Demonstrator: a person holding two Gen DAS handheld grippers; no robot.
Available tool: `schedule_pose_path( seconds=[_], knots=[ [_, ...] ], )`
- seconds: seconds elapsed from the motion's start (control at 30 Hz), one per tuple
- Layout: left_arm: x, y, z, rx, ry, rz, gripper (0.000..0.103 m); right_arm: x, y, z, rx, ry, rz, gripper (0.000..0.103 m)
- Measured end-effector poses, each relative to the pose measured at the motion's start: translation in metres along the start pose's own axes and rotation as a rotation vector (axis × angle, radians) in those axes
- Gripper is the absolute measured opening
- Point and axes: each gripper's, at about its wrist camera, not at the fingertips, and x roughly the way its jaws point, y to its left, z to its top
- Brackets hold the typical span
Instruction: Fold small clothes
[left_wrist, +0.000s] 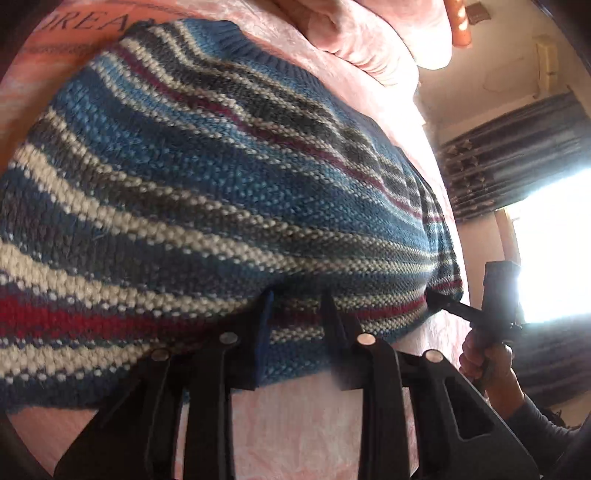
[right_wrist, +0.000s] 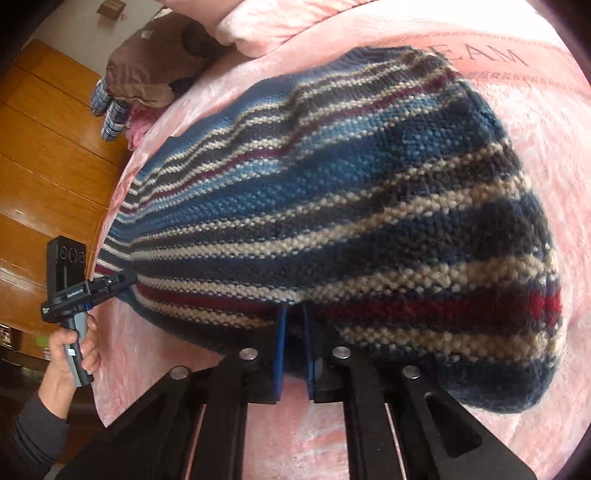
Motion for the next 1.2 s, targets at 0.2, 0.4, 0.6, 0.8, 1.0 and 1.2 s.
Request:
schedule_pose_path(
  seconds=[0.2, 0.4, 0.6, 0.8, 1.0, 1.2],
  knots=[
    [-0.044, 0.005, -0.014, -0.044, -0.108, -0.048, 0.053, -0.056, -0.024, -0.005, 0.077, -0.113, -0.056, 0.023],
    [-0.048, 0.047, -0.010, -0.184, -0.034, -0.052, 0.040, -0.049, -0.044, -0.005, 0.100, -0.073, -0.089, 0.012],
    [-0.134, 0.058, 0.019, -0.200, -0.163, -0.075, 0.088, -0.073, 0.059, -0.016, -0.223, -0.111, -0.265, 0.057],
    [-0.136, 0.098, 0.066, -0.315, -0.088, -0.017, 0.091, -0.017, 0.173, -0.075, -0.594, -0.067, -0.357, 0.067],
    [-0.090, 0.107, 0.106, -0.290, 0.017, -0.030, 0.083, 0.068, 0.262, -0.133, -0.928, -0.081, -0.417, 0.069],
    [-0.044, 0.104, 0.133, -0.240, 0.091, -0.057, 0.083, 0.116, 0.301, -0.143, -1.042, -0.115, -0.447, 0.069]
  ],
)
